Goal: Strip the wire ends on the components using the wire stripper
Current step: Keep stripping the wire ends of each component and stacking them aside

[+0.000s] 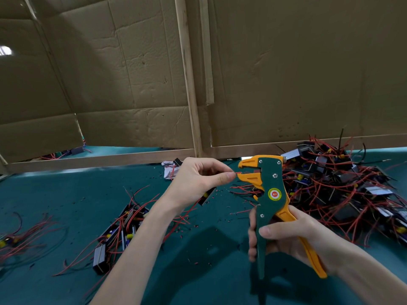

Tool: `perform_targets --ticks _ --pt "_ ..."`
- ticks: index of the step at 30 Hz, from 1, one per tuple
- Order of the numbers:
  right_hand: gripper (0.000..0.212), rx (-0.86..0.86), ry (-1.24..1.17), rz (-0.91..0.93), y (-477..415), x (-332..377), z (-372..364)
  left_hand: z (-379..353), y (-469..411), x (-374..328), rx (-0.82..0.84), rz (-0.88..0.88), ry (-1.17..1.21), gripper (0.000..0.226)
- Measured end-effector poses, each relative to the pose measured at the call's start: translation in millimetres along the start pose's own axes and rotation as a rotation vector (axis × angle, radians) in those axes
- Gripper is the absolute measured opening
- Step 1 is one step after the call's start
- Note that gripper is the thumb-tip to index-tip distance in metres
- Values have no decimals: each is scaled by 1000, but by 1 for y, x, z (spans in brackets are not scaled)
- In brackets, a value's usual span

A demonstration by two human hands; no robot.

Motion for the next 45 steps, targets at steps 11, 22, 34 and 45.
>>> perform_targets --ticks 11,22,34,45 --pt "31 -38 28 -5 2 2 1 0 -1 0 31 36 -26 10" --pt "25 -11 153 2 3 3 2 4 6 -10 76 41 -102 6" --pt "42 -118 231 -80 8 -3 -2 12 5 -5 139 91 -169 7" --pt "22 -173 -39 8 0 -19 -21 17 -6 15 42 187 -245 5"
Point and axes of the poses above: each hand's wrist, its own y-axis away from the middle knuckle, its own z-axis out of the back of the hand, x = y × z, the point moved 4 cm from there along -y, towards the middle knuckle, and after that the axes turned 15 degrees about z, right-handed, at the moved point
